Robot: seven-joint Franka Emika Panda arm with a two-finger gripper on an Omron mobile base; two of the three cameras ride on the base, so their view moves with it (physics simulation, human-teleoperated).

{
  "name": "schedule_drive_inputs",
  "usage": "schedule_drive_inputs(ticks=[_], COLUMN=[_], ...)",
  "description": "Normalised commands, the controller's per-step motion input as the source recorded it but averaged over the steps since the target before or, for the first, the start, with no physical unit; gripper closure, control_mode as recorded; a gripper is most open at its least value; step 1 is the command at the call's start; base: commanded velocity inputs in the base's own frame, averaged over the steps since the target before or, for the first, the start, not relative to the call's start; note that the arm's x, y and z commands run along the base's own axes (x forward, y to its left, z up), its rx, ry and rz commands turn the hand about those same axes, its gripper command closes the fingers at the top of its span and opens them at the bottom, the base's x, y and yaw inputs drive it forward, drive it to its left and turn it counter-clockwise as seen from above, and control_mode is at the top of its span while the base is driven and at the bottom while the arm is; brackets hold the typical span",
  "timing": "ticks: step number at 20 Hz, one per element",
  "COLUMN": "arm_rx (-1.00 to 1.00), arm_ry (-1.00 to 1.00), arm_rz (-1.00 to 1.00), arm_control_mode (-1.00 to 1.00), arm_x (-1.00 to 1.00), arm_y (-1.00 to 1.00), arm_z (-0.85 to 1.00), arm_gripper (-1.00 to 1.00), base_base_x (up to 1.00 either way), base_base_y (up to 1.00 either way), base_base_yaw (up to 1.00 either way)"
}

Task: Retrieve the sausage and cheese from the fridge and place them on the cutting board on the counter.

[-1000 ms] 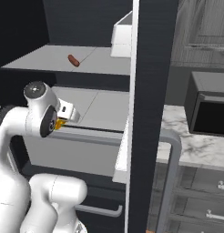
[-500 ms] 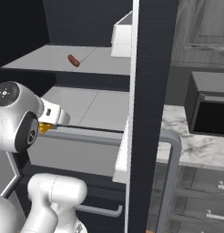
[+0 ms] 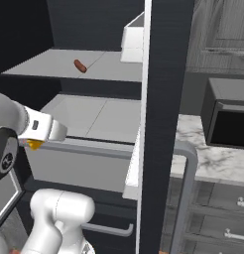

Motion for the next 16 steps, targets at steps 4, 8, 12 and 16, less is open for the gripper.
schedule_drive_inputs(ticks=[4, 8, 12, 16], arm_rx=[-0.01, 0.00, 0.00, 0.00], arm_ry=[0.00, 0.00, 0.00, 0.00], arm_rz=[-0.06, -0.04, 0.00, 0.00], arm_control_mode=[-1.00, -1.00, -1.00, -1.00], arm_x=[-0.48, -0.37, -0.02, -0.03], arm_y=[0.00, 0.00, 0.00, 0.00], arm_z=[0.18, 0.09, 0.00, 0.00], arm_gripper=[1.00, 1.00, 1.00, 1.00], base_base_x=[0.00, 0.00, 0.00, 0.00], base_base_y=[0.00, 0.00, 0.00, 0.00], base_base_yaw=[0.00, 0.00, 0.00, 0.00])
